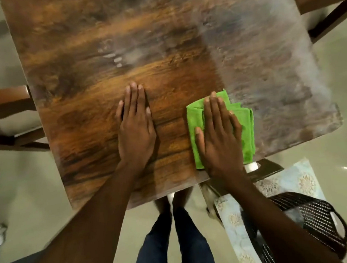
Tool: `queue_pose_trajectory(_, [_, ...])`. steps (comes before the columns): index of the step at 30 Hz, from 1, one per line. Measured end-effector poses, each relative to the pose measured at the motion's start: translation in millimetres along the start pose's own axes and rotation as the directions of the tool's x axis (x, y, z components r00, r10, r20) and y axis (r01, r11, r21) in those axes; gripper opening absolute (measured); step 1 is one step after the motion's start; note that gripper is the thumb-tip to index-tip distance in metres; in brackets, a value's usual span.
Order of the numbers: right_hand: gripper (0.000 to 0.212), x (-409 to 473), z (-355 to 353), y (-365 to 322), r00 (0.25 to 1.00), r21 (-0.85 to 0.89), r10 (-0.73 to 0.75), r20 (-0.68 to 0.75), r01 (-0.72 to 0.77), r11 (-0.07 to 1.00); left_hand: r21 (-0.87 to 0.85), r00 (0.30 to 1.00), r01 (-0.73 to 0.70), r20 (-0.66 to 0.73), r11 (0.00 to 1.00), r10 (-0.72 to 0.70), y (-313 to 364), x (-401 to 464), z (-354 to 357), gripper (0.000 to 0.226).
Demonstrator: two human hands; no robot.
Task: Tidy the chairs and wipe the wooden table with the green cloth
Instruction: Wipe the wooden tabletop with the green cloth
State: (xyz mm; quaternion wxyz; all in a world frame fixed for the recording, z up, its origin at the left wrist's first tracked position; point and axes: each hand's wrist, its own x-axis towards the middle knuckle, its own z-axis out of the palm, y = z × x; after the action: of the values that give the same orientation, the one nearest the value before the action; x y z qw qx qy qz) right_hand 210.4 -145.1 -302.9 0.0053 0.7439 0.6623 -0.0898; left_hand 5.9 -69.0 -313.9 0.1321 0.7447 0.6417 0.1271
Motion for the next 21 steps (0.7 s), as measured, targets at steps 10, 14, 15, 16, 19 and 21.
queue_pose_trajectory(10, [0.071,-92.7,35.7,-178.3,0.967,0.238,-0.248,0.064,0.227,0.944,-0.327,0.985,0.133,0.145,0.936,-0.089,-4.7,25.0,-36.0,0.046])
queue_pose_trajectory(14, [0.072,-77.2,22.7,-102.2,0.972,0.189,-0.236,0.007,0.231,0.954,-0.273,0.987,0.132,0.122,0.953,-0.101,4.4,9.8,-34.2,0.052])
queue_pose_trajectory(15, [0.073,-70.6,19.6,-73.4,0.978,0.141,-0.206,-0.022,0.207,0.968,-0.273,0.988,0.130,0.111,0.953,-0.103,11.1,3.4,-31.5,0.054])
queue_pose_trajectory(16, [0.073,-62.9,16.5,-43.6,0.984,0.099,-0.172,-0.041,0.176,0.979,-0.263,0.991,0.114,0.096,0.958,-0.092,18.8,-3.0,-27.0,0.055])
queue_pose_trajectory(19, [0.069,-35.7,2.2,37.0,0.996,0.007,-0.068,-0.064,0.069,0.998,-0.234,0.997,0.021,0.075,0.972,-0.003,49.4,-13.4,-5.0,0.061])
queue_pose_trajectory(21, [0.068,-21.8,-3.8,64.1,0.997,0.002,-0.046,-0.070,0.046,0.999,-0.196,0.997,0.002,0.077,0.981,0.014,66.0,-14.1,9.8,0.063])
